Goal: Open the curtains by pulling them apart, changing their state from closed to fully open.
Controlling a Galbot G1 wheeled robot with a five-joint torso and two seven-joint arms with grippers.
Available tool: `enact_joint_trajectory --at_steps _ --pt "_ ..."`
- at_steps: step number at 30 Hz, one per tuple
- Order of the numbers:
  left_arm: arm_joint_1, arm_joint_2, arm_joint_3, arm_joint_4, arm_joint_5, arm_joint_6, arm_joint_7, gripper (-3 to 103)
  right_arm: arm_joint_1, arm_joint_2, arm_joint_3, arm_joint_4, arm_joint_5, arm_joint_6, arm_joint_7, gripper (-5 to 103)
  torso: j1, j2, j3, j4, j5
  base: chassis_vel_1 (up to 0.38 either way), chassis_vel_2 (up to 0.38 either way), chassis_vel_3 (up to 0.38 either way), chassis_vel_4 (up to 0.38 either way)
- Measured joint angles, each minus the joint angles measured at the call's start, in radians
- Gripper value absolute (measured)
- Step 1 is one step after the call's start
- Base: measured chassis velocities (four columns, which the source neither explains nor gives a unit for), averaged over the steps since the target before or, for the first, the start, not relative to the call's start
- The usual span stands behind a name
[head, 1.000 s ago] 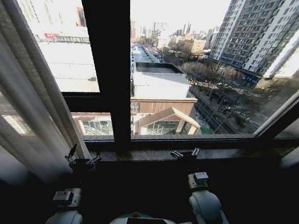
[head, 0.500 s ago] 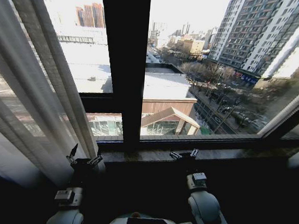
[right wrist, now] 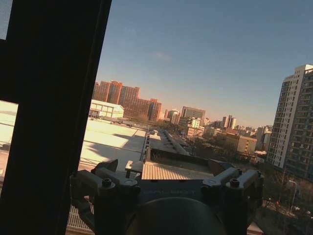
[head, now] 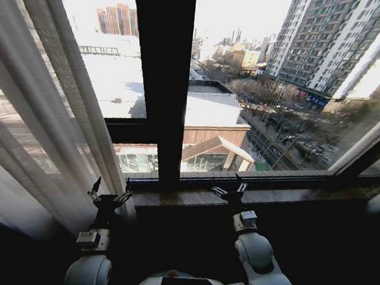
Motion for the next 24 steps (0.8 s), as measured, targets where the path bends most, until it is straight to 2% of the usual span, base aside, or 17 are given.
enact_joint_trajectory --at_steps 4,7,8,11,13,14,16,24 --pt "-0.011 -0.004 0.003 -0.021 0.0 0.048 -0.004 100 0.009 -0.011 0.005 -0.001 0.012 -0.013 -0.002 100 0.0 0.0 0.0 0.0 0.0002 0.0 0.0 0.0 0.0" --pt "-0.046 -0.001 0.004 -0.029 0.004 0.102 -0.042 100 0.035 -0.01 0.005 -0.018 0.017 -0.015 -0.002 100 0.0 0.0 0.0 0.0 0.0001 0.0 0.0 0.0 0.0" --pt "-0.046 -0.001 0.004 -0.029 0.004 0.102 -0.042 100 0.035 -0.01 0.005 -0.018 0.017 -0.015 -0.002 100 0.0 0.0 0.0 0.0 0.0001 0.0 0.0 0.0 0.0" --pt "-0.084 0.002 -0.019 -0.046 0.004 0.193 -0.074 100 0.067 0.003 0.002 -0.044 0.018 -0.017 -0.002 100 0.0 0.0 0.0 0.0002 0.0 0.0 0.0 0.0 0.0" --pt "-0.085 0.003 -0.02 -0.046 0.003 0.195 -0.074 100 0.067 0.003 0.002 -0.044 0.018 -0.017 -0.002 100 0.0 0.0 0.0 0.0002 0.0 0.0 0.0 0.0 0.0" --pt "-0.098 0.012 -0.039 -0.058 -0.005 0.231 -0.076 100 0.075 0.007 0.002 -0.054 0.021 -0.017 -0.002 100 0.0 0.0 0.0 0.0002 0.0 0.0 0.0 0.0 0.0" --pt "-0.108 0.023 -0.054 -0.066 -0.012 0.261 -0.076 100 0.077 0.008 0.004 -0.063 0.025 -0.017 -0.002 100 0.0 0.0 0.0 0.0001 0.0001 0.0 0.0 0.0 0.0" --pt "-0.179 0.044 -0.07 -0.03 -0.032 0.314 -0.096 100 0.073 0.003 0.021 -0.075 0.044 -0.007 -0.002 100 0.0 0.0 0.0 0.0 0.0001 0.0 0.0 0.0 0.0"
